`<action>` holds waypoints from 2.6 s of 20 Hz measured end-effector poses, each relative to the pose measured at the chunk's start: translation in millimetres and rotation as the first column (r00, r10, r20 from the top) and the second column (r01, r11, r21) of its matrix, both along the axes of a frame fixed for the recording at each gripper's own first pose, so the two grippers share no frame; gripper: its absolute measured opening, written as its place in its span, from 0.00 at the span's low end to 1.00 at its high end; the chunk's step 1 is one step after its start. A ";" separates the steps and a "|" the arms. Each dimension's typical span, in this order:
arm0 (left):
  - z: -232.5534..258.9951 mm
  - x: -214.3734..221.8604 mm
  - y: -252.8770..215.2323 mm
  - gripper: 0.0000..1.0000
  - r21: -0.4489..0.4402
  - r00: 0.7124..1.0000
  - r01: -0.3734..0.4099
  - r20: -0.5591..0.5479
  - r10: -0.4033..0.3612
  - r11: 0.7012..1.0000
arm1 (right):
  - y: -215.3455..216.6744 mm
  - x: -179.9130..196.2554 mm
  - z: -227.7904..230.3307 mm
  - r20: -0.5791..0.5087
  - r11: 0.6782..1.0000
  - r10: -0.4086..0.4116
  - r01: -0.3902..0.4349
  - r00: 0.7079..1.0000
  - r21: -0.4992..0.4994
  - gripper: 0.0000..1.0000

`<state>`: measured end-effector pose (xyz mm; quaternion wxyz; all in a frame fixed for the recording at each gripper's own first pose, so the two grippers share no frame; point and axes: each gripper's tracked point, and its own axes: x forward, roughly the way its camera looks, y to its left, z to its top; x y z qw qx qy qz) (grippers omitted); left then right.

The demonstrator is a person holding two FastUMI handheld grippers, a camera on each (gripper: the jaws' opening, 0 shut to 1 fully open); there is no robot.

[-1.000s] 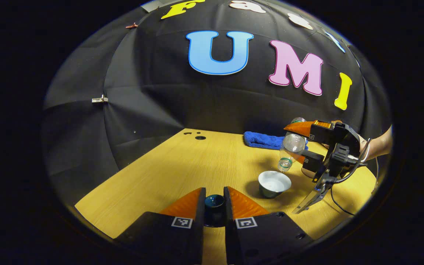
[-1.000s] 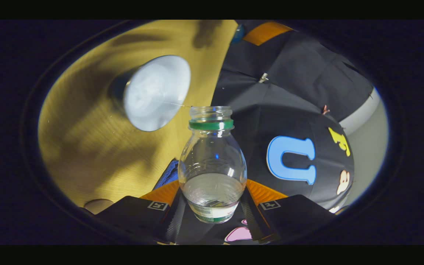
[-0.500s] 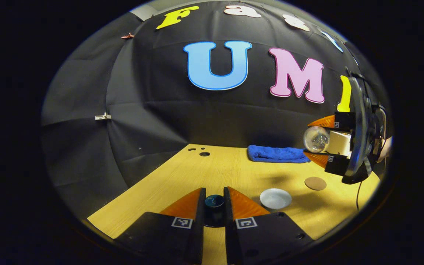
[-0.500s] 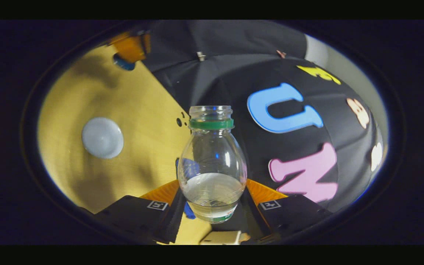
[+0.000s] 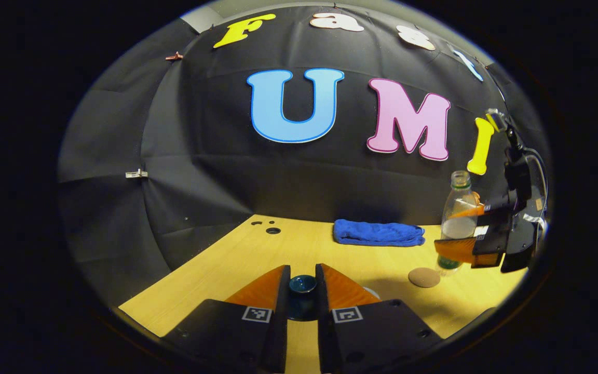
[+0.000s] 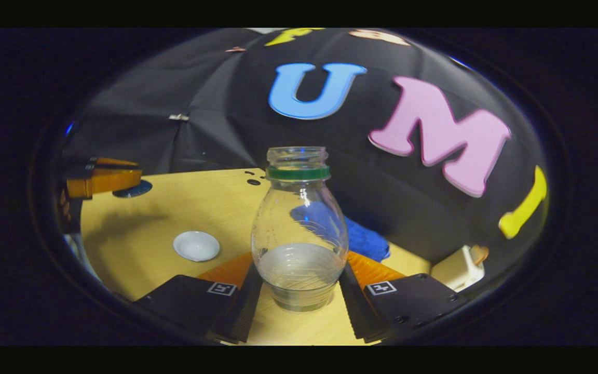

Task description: Open the teacup lid with one hand, grasp the water bottle and pour water into the teacup with the other hand; after pouring, place the water bottle on the coaster and then close the teacup lid.

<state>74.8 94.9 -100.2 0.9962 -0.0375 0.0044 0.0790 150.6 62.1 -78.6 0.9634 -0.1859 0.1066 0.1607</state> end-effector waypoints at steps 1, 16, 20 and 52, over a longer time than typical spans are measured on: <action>-1.4 2.9 -5.5 0.28 -0.001 1.000 0.007 -0.002 -0.007 1.000 | -1.9 6.4 -2.6 -0.002 0.998 -0.008 0.009 1.000 0.061 0.75; -36.7 35.3 -36.8 0.24 -0.037 0.997 0.069 -0.032 -0.070 0.997 | -50.5 82.0 -48.6 0.027 0.941 -0.165 0.149 0.986 0.305 0.75; -38.7 41.0 -35.9 0.28 -0.035 0.997 0.069 -0.036 -0.070 0.997 | -52.3 90.8 -55.2 0.012 0.932 -0.172 0.159 0.985 0.326 0.72; -77.8 98.7 -78.9 0.28 0.009 0.991 0.109 -0.074 -0.108 0.994 | -86.0 -24.5 -43.8 0.031 0.955 -0.198 0.186 0.980 0.233 0.98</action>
